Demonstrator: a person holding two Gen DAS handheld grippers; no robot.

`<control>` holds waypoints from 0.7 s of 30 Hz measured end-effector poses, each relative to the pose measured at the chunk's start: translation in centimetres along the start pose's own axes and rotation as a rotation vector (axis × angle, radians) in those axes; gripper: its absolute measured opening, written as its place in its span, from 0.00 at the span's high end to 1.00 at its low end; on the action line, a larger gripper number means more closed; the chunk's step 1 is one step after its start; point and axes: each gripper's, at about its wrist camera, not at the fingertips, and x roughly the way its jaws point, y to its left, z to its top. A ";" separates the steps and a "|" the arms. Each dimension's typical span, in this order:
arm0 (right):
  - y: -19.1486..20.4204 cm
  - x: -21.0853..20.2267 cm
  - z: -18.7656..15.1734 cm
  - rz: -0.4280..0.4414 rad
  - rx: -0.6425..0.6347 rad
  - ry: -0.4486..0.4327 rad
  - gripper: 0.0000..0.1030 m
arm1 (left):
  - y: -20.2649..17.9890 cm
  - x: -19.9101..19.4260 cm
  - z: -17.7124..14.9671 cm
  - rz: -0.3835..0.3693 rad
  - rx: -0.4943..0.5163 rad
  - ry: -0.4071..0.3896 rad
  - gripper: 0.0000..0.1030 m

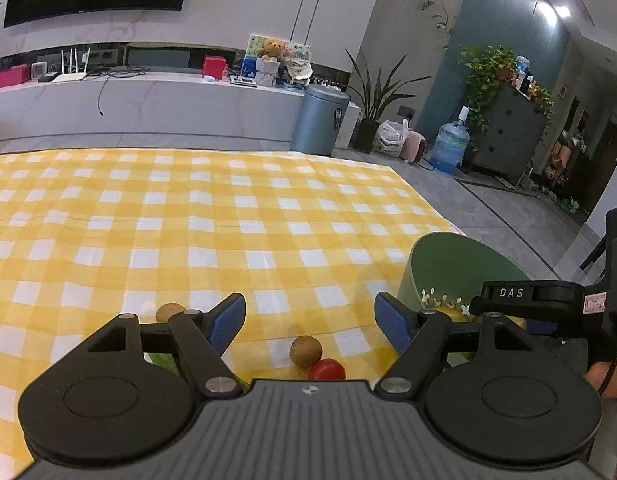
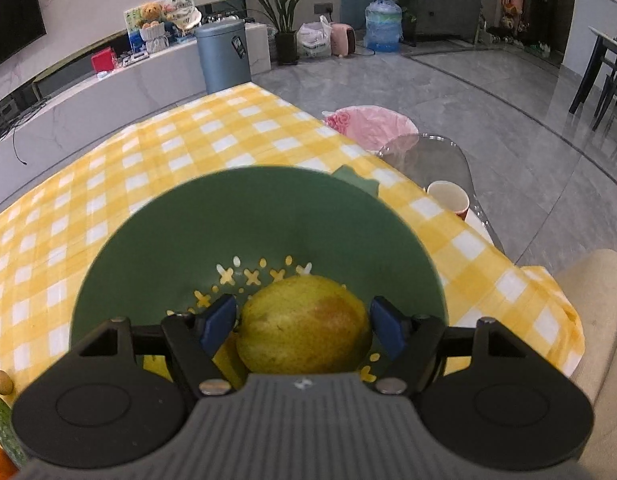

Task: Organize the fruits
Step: 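Lower the yellow pear into the green colander and open the right gripper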

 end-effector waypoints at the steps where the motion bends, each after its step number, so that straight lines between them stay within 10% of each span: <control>1: 0.0 -0.1 0.1 0.002 0.004 -0.004 0.31 | 0.1 -0.2 0.0 -0.008 -0.002 -0.005 0.16; 14: -5.7 -4.9 0.9 0.214 0.320 -0.202 0.27 | 0.6 -1.7 0.3 -0.028 0.001 -0.001 0.15; 21: -4.7 -5.0 1.1 0.458 0.344 -0.162 0.26 | 2.5 -3.9 0.0 0.018 -0.050 0.036 0.15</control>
